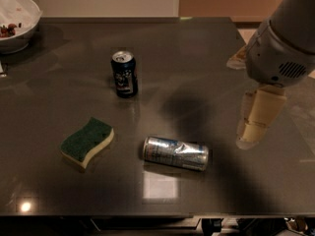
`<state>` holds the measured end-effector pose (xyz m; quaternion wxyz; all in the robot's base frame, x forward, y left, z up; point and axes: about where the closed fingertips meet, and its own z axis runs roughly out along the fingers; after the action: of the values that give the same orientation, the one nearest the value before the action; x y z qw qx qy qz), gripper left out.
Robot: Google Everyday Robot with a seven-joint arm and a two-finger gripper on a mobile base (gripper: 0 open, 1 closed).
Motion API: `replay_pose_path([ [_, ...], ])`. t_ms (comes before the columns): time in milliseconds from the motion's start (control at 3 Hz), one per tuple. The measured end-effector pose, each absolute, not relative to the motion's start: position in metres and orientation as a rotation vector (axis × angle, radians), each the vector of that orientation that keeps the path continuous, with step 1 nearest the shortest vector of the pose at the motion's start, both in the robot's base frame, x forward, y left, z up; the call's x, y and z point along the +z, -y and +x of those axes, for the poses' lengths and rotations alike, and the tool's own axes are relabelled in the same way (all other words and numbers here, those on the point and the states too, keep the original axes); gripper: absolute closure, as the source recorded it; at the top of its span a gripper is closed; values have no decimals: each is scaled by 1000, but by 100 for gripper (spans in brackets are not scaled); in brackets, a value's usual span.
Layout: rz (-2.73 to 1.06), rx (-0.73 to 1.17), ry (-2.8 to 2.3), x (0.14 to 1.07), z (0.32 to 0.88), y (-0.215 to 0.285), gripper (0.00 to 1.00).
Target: Pick redbull can
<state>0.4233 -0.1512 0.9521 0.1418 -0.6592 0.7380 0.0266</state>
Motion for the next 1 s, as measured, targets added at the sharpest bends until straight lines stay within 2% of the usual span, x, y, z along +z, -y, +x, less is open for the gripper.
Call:
replay_pose_path([
  [333,-1979,159,-2071,933,415,110,0],
  [1000,-2084,176,-2009,887,399,55,0],
])
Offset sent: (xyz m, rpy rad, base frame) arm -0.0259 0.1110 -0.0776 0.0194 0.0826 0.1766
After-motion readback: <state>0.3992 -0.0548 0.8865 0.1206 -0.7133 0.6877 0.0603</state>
